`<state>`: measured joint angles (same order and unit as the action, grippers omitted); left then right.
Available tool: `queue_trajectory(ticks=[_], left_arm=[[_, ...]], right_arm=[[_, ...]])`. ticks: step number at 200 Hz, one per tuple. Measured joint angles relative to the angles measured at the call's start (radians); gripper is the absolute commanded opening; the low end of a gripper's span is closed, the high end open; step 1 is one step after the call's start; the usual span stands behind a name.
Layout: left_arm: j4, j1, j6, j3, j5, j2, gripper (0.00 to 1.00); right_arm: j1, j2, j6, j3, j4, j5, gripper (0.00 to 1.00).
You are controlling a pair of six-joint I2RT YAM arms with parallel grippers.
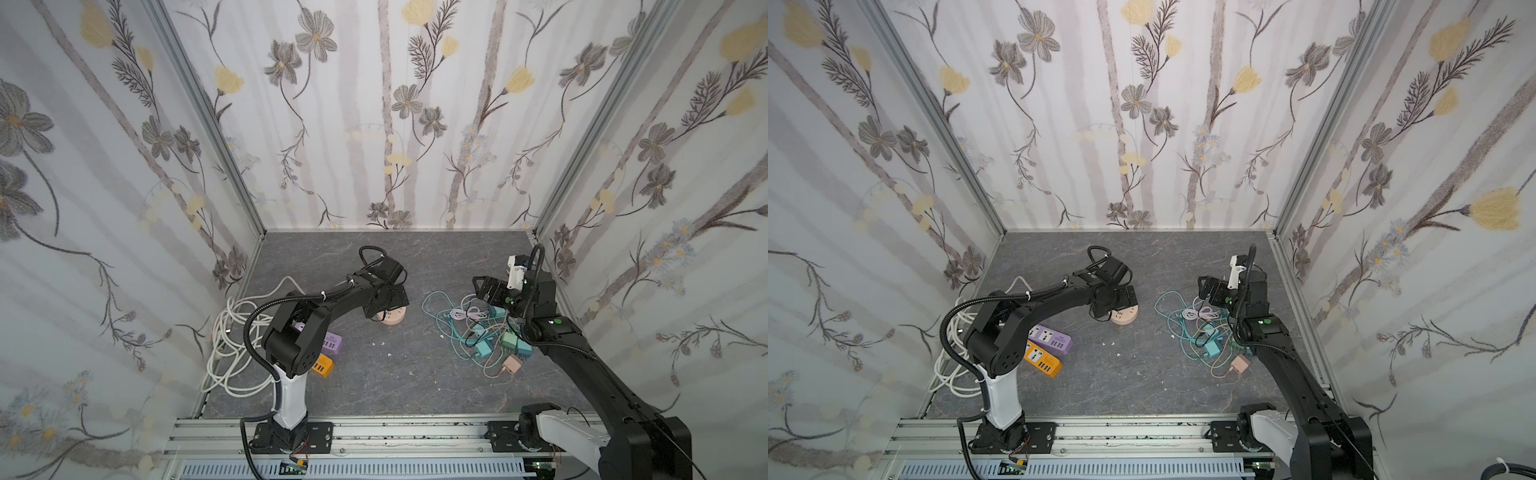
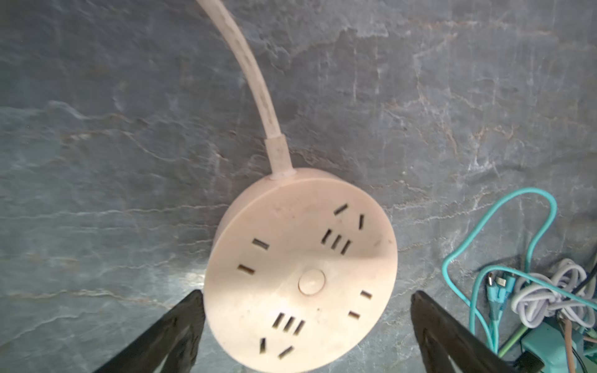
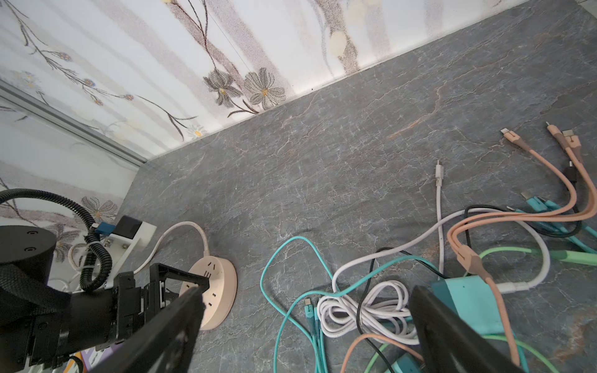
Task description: Insert the plug
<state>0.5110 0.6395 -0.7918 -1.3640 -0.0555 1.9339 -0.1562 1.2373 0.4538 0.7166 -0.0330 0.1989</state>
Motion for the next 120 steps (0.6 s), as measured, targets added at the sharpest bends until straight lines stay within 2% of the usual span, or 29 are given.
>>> queue_trajectory(ticks=[30,56,94,120], left_arm=[[0.000,0.029,-0.030,-0.001,-0.061,0.009,1.00],[0.034,0.043,-0.024,-0.012,-0.072,-0.020,1.00],[0.143,0.004,0.111,-0.142,0.015,-0.076,1.00],[0.192,-0.066,0.218,-0.183,0.078,-0.073,1.00]], right_arm=[[-0.010,0.009,0.041,-0.013,0.032,-0.031,0.99],[-0.048,0.027,0.098,-0.024,0.057,-0.050,0.99],[-0.220,0.116,0.144,-0.009,0.075,-0.058,0.99],[-0.352,0.234,0.144,0.063,0.047,-0.084,0.99]])
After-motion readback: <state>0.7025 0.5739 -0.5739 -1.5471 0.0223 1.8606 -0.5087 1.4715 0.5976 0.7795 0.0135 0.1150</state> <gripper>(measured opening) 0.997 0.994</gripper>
